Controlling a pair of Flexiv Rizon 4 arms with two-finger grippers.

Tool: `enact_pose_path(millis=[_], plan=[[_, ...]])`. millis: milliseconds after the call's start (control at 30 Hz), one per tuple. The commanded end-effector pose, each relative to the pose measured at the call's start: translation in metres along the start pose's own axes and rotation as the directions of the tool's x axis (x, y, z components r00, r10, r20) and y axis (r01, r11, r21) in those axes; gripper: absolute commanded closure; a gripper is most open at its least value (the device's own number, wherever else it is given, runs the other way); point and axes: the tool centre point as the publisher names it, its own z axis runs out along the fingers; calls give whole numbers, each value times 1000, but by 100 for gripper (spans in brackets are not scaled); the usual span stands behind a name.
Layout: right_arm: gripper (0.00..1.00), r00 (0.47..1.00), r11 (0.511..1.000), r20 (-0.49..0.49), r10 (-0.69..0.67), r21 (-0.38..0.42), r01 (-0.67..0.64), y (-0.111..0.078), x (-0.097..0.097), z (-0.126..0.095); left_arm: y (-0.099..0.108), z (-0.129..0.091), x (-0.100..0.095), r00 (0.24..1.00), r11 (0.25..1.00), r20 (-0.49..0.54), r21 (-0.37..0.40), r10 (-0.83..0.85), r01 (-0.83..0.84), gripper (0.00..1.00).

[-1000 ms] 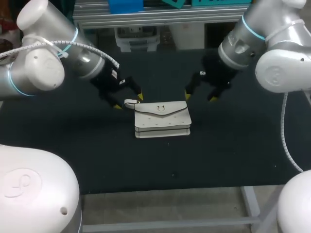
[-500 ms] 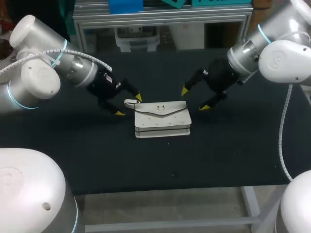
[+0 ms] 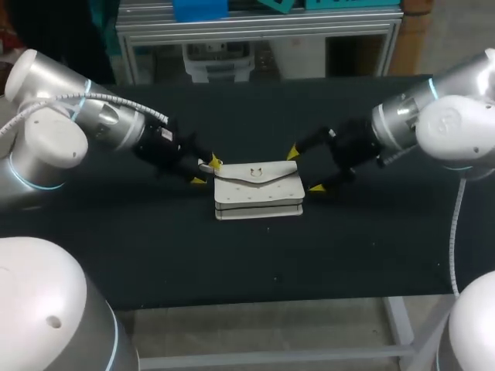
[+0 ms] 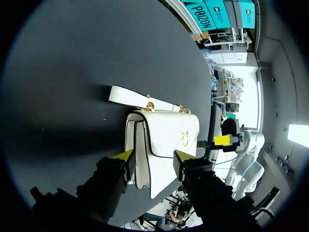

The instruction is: Pick up the bag, open it, inspect its contents, close it, and place it on the opposite side

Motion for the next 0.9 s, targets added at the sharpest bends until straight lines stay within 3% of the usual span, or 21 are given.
enact_pose_path(millis=[33, 133, 233, 267, 333, 433, 533, 633, 733, 833, 900], plan=[[12, 998, 1000, -65, -11, 3, 11, 2, -4, 10, -1, 7, -2, 999, 1000, -36, -11, 5, -6, 55], [26, 996, 999, -82, -33, 2, 33, 5, -3, 13, -1, 10, -2, 999, 1000, -45, -20, 7, -8, 54], [30, 993, 998, -99, -59, -12, 58, 11, -1, 13, -1, 11, -1, 999, 1000, -52, -26, 11, -12, 54], [37, 991, 998, -113, -66, -9, 66, 13, 0, 14, -1, 12, -1, 998, 1000, -54, -28, 13, -15, 54], [42, 991, 997, -116, -71, -10, 71, 18, 0, 16, -1, 14, -1, 998, 999, -56, -31, 14, -15, 54], [40, 989, 997, -127, -78, -5, 78, 24, -1, 20, -2, 17, -1, 998, 999, -60, -36, 13, -15, 54], [47, 987, 997, -139, -83, 0, 84, 29, -2, 24, -4, 19, -1, 998, 999, -64, -39, 8, -10, 55], [46, 986, 996, -144, -84, 10, 87, 32, -2, 28, -5, 21, 0, 997, 999, -77, -42, 0, -3, 59], [53, 986, 996, -144, -85, 16, 88, 34, -3, 31, -6, 23, 1, 996, 999, -87, -45, -2, -2, 65], [62, 985, 996, -148, -85, 23, 89, 36, -4, 33, -7, 27, 1, 996, 999, -90, -48, -3, -1, 65], [75, 985, 996, -151, -85, 26, 90, 36, -5, 35, -8, 30, 0, 996, 999, -86, -48, -10, 6, 68]])
